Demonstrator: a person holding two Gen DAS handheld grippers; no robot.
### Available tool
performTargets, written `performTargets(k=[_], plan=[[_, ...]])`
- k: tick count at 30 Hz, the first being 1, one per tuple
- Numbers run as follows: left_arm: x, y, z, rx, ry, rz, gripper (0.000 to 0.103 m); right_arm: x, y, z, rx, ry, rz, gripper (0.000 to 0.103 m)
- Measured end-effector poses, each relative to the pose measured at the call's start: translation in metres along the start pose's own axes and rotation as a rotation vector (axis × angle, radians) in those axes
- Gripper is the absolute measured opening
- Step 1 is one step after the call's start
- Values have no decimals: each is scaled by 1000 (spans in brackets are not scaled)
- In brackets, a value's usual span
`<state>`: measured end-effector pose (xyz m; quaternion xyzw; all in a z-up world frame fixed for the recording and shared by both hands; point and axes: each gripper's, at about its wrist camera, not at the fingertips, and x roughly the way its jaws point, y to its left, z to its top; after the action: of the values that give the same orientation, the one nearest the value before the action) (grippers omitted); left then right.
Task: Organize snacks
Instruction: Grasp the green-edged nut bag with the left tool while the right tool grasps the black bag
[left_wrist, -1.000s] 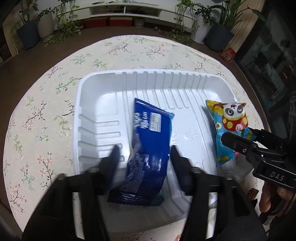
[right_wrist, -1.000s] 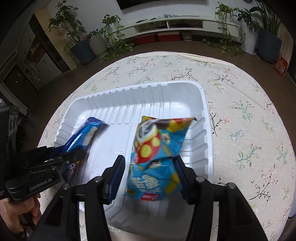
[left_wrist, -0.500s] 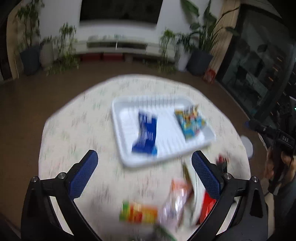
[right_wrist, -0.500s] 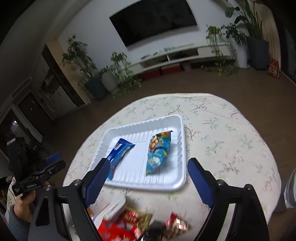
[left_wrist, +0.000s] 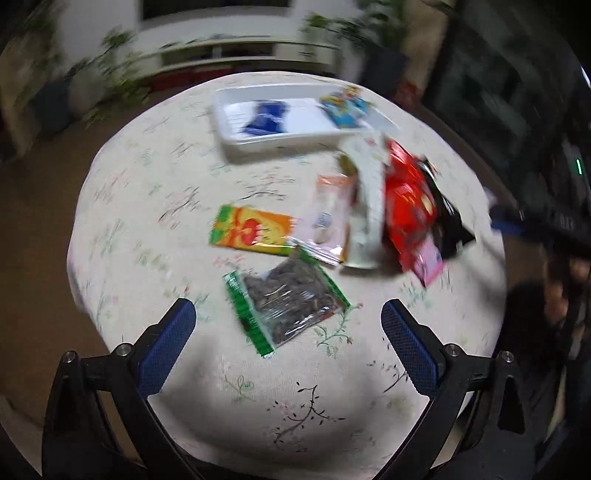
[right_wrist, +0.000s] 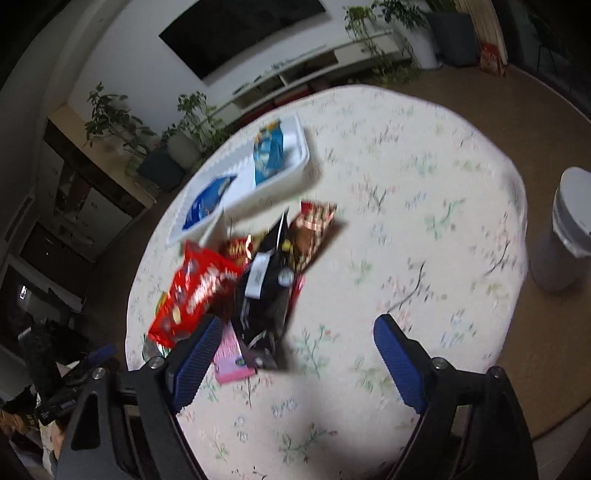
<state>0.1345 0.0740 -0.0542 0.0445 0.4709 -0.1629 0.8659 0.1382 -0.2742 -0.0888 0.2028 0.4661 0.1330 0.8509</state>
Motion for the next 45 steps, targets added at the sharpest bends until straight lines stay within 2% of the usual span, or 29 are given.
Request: performTargets(k=[2,4,8,12,16,17,18,19,20,24,30,36,38,42,45], plan=[[2,-14,4,156,3,27,101,5,4,-3,-25,23,-5,87],[6,-22,11,253,5,27,101,9,6,-4,-35,35,-3,87],[18,-22,20,382,59,-71,101,19,4,-6,-27,72,4,87],[34,-14,19,481,141,-48,101,26,4,-8,-34,99,3,87],[44,-5,22,475,144,-66,100,31,1,-7,-23,116,-2,87],[48,-5,23,479,150,-71,95,32,1,-6,-20,118,0,87],[50,-6,23,483,157,-71,84,33,2,-5,-18,120,4,87],[57,-8,23,489,174,-67,79,35,2,-5,-20,122,6,87],[62,-9,22,497,193,-66,70,36,4,-4,-26,123,4,87],[72,-13,18,505,202,-80,66,41,12,0,-80,123,-23,87],[76,-14,20,484,212,-77,63,50,31,10,-184,115,-60,79],[80,-6,23,373,228,-78,63,71,28,13,-176,165,-79,75],[79,-2,22,323,230,-79,63,71,27,13,-177,146,-78,69],[77,-2,19,298,222,-62,63,72,19,22,-123,140,-51,68],[76,-2,17,266,218,-54,60,74,19,24,-135,138,-45,53]])
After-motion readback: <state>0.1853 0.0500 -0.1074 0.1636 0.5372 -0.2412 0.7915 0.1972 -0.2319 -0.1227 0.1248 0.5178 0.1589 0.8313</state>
